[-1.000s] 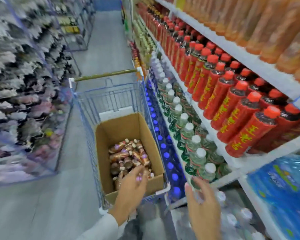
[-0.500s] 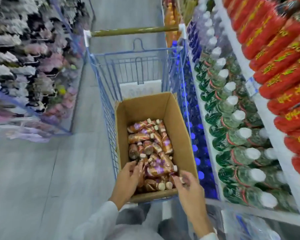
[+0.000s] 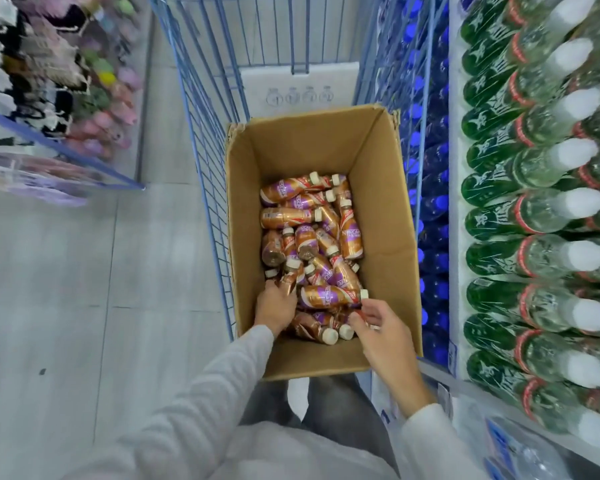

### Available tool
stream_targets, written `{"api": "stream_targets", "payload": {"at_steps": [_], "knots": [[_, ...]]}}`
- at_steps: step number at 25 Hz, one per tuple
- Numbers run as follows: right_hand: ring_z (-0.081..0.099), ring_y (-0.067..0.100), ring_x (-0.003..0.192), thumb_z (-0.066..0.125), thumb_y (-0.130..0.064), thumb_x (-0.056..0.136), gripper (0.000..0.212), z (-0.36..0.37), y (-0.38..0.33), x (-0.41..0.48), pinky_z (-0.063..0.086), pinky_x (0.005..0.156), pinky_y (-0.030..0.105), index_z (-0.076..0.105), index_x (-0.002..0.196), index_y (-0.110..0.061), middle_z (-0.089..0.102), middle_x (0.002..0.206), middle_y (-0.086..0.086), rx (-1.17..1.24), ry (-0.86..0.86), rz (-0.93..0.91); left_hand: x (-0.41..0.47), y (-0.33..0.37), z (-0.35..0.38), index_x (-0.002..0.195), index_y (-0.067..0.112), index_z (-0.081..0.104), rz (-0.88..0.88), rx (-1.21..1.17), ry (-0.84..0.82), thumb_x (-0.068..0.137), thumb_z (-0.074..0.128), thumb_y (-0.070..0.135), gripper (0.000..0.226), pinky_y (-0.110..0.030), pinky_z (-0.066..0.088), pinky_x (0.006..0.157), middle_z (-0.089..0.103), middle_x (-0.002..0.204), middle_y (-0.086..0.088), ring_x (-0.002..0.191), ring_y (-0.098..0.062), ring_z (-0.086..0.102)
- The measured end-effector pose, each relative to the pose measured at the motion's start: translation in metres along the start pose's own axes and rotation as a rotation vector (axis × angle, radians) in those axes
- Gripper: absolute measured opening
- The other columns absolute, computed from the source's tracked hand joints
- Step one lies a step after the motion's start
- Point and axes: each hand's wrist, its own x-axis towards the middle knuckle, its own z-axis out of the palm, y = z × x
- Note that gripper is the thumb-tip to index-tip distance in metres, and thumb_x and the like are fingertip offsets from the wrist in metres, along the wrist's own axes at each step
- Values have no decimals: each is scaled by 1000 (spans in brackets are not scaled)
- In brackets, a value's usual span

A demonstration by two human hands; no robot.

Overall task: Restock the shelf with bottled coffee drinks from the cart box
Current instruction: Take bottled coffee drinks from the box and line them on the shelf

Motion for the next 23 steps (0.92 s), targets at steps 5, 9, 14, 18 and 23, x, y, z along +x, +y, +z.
{"api": "stream_targets", "payload": {"at_steps": [5, 9, 14, 18, 23], "knots": [[58, 9, 106, 63, -31, 97, 32, -9, 8, 13, 42, 52, 2, 59, 128, -25, 63, 119, -8, -55, -44, 88, 63, -25, 30, 144, 15, 41, -118, 97, -55, 85, 71, 33, 68, -45, 43, 110, 57, 138, -11, 125, -33, 55], [62, 9, 105, 64, -33, 96, 26, -5, 13, 23, 44, 56, 5, 62, 121, -27, 66, 117, -10, -103, -96, 104, 62, -25, 34, 142, 15, 38, -88, 138, -23, 88, 71, 29, 65, -44, 45, 107, 57, 136, -11, 124, -32, 56], [61, 17, 116, 62, -37, 94, 38, 13, 8, 45, 50, 99, 32, 61, 130, -23, 66, 123, -5, -259, -234, 85, -1, 11, -8, 127, 24, 47, 51, -176, 70, 91, 68, 40, 45, -37, 51, 96, 62, 125, 2, 115, -23, 61], [59, 25, 118, 59, -58, 89, 56, 46, 1, 69, 47, 103, 38, 59, 130, -21, 64, 129, 2, -484, -416, 139, -68, 38, -57, 124, 37, 47, 159, -384, 51, 87, 69, 50, 45, -24, 52, 76, 62, 112, 15, 101, -9, 63], [59, 27, 119, 68, -44, 87, 52, 79, 5, 81, 47, 103, 38, 56, 130, -18, 61, 132, 6, -730, -571, 202, -87, 39, -91, 130, 40, 48, 110, -537, 80, 88, 68, 44, 46, -31, 55, 75, 64, 115, 9, 100, -15, 64]]}}
